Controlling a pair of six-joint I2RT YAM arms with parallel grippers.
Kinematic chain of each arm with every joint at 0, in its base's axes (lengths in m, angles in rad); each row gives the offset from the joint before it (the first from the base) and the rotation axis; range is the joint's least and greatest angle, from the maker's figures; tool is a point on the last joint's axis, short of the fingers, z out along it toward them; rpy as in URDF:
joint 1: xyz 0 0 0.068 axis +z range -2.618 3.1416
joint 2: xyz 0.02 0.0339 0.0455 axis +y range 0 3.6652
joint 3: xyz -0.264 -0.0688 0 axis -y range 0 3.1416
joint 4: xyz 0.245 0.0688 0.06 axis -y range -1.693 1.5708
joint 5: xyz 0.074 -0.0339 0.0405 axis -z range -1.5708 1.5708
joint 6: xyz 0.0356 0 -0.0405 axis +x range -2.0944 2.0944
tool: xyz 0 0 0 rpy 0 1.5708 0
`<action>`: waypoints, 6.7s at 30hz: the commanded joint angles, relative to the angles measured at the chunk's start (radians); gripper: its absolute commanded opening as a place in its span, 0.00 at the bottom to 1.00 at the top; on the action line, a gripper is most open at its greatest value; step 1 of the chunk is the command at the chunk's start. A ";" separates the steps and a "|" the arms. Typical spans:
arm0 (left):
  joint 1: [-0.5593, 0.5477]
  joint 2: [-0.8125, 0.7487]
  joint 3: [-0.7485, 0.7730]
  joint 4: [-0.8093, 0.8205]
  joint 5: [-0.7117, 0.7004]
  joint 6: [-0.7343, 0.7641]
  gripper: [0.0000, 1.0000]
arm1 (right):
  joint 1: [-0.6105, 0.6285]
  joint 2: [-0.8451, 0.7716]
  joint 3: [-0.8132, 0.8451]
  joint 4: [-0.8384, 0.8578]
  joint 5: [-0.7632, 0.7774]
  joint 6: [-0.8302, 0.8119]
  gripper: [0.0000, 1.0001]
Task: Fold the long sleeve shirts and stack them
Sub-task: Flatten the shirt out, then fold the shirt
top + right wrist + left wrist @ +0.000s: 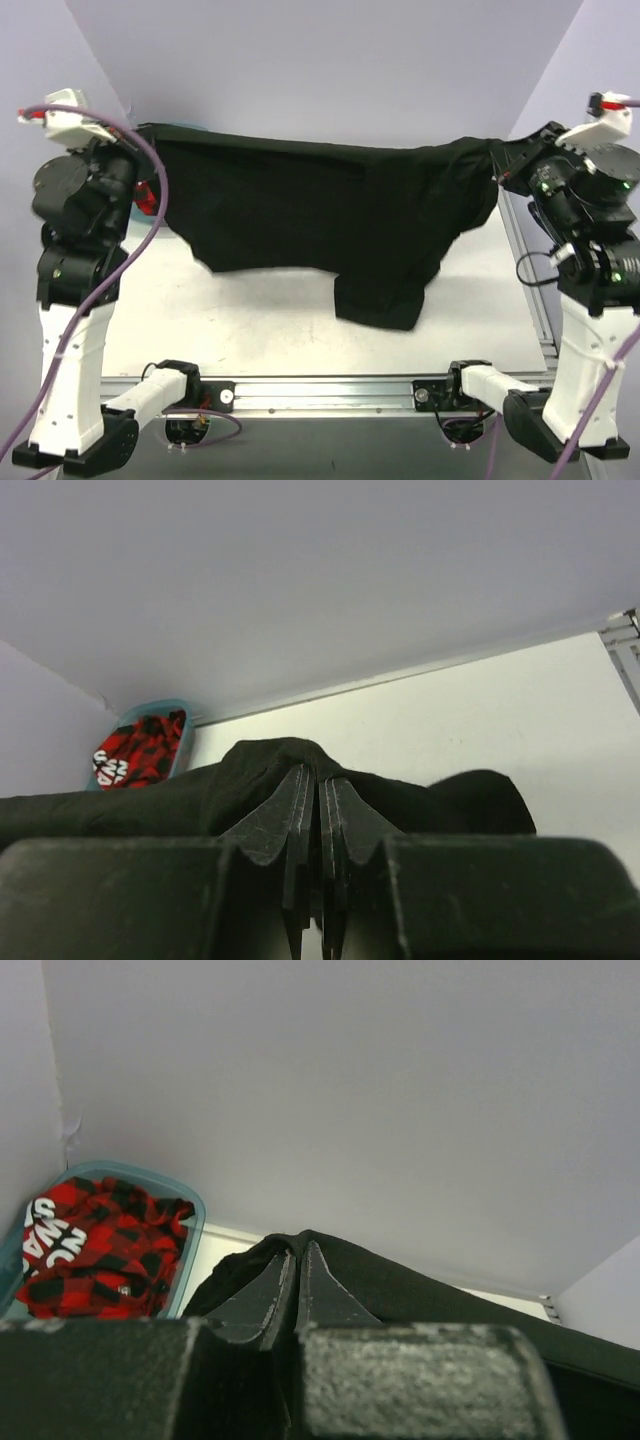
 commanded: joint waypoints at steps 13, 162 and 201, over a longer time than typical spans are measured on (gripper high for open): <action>0.003 -0.277 0.149 0.002 0.003 0.067 0.00 | -0.010 -0.278 0.119 0.064 0.004 -0.042 0.00; -0.168 0.151 -0.745 0.152 0.020 -0.163 0.97 | 0.690 0.267 -0.639 0.065 -0.028 0.017 0.79; -0.240 0.191 -1.064 0.264 0.132 -0.304 0.97 | 0.357 0.264 -1.209 0.338 0.122 0.293 0.75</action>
